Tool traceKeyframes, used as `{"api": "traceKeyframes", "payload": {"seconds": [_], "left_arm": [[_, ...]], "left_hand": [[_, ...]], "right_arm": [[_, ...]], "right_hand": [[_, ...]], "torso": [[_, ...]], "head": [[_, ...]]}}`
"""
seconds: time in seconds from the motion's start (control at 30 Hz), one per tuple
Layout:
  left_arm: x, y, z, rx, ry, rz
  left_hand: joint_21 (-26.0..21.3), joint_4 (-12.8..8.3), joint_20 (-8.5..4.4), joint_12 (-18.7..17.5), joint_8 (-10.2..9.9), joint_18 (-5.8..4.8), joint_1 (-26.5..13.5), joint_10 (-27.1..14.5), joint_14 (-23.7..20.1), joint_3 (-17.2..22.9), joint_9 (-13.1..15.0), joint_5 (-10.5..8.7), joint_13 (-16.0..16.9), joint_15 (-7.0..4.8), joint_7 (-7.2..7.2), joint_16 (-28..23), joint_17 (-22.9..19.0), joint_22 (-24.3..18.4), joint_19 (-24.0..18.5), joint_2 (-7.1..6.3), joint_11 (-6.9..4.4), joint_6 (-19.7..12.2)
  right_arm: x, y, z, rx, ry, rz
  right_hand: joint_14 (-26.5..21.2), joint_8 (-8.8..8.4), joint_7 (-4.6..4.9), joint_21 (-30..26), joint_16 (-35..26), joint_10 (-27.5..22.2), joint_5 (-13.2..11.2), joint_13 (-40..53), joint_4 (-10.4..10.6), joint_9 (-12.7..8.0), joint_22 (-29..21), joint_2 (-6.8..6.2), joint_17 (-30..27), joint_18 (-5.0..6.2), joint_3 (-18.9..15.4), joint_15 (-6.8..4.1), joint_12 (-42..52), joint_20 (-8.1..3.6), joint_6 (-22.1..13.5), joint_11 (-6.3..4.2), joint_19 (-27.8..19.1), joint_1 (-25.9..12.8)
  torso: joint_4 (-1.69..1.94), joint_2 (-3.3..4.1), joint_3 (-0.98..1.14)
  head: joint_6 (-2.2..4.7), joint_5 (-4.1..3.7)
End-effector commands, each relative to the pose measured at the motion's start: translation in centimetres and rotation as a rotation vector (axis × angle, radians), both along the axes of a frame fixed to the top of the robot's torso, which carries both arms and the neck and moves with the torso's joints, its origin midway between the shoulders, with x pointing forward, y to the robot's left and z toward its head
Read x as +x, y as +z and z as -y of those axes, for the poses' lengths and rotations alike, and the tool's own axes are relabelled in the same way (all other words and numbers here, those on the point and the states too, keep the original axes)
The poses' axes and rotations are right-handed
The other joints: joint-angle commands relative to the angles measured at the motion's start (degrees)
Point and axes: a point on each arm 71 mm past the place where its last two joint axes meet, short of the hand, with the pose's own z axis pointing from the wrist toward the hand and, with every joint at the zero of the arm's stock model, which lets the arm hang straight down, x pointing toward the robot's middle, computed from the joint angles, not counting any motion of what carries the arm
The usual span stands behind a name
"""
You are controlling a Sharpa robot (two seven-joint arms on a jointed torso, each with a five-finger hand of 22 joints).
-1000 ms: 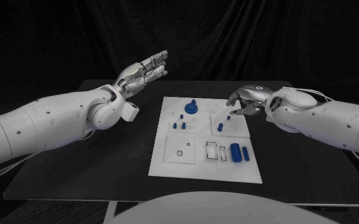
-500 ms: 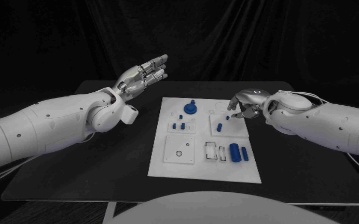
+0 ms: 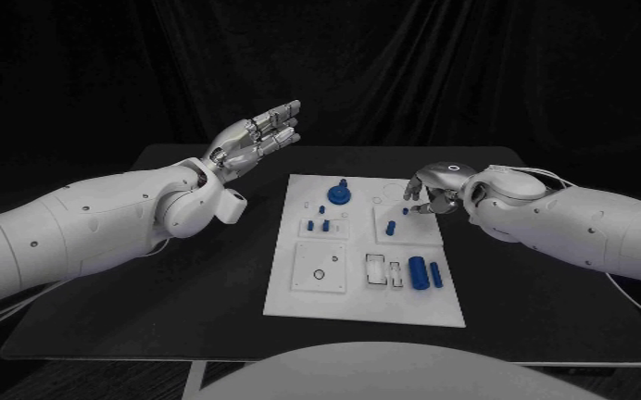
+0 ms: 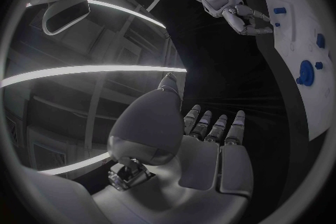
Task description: Assemble the parts on the task board
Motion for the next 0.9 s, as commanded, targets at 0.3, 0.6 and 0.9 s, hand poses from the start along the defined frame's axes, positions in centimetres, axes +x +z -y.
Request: {"api": "traceKeyframes", "payload": {"seconds": [0.3, 0.6, 0.9], "left_arm": [[-0.2, 0.7, 0.1, -0.095, -0.015, 0.076], [-0.2, 0.6, 0.2, -0.094, -0.018, 0.072], [-0.2, 0.5, 0.3, -0.095, -0.022, 0.066]], "left_hand": [[0.1, -0.4, 0.10, 0.7, 0.4, -0.84, 2.3, 0.1, 0.3, -0.1, 0.2, 1.74, 0.1, 0.85, 0.81, 0.2, 0.1, 0.1, 0.5, 0.08, 0.55, 1.1], [0.2, -0.6, 0.11, 1.1, 0.5, -1.22, 3.3, 0.2, 0.6, -0.2, 0.2, 2.50, 0.2, 1.16, 1.16, 0.5, 0.3, 0.4, 0.7, 0.08, 0.82, 1.5], [0.2, -0.8, 0.12, 1.3, 0.5, -1.53, 3.9, 0.3, 0.9, -0.2, 0.2, 3.09, 0.2, 1.37, 1.29, 0.6, 0.4, 0.5, 0.8, 0.13, 1.11, 1.8]], "right_arm": [[0.3, -0.7, -0.3, -0.017, 0.000, -0.003], [0.4, -1.3, -0.9, -0.023, 0.008, -0.022], [0.3, -2.0, -1.1, -0.035, 0.007, -0.046]], "right_hand": [[0.0, -0.42, 0.66, -0.1, 0.2, 0.8, 0.9, 0.2, -0.1, 0.2, 8.2, -0.01, -0.3, -1.04, 0.8, -0.22, 0.7, -0.01, 0.4, -0.06, 0.5, 0.6], [-0.1, -0.66, 1.61, -0.1, 0.3, 1.3, -0.4, 0.6, -0.1, 0.4, 8.2, -0.18, -0.4, -1.03, 1.2, -0.22, 1.3, 0.00, 0.5, -0.15, 0.5, 0.3], [-0.2, -0.60, 1.80, -0.2, 0.2, 1.2, 2.4, 0.8, -0.6, 0.8, 8.1, -0.35, -0.8, -1.00, 2.5, -0.25, 1.5, -0.03, 1.4, -0.15, 0.3, 0.7]], "torso": [[0.05, -0.13, -0.19], [0.04, -0.24, -0.30], [0.08, -0.30, -0.36]], "head": [[-0.01, -0.17], [-0.01, -0.27], [-0.01, -0.19]]}}
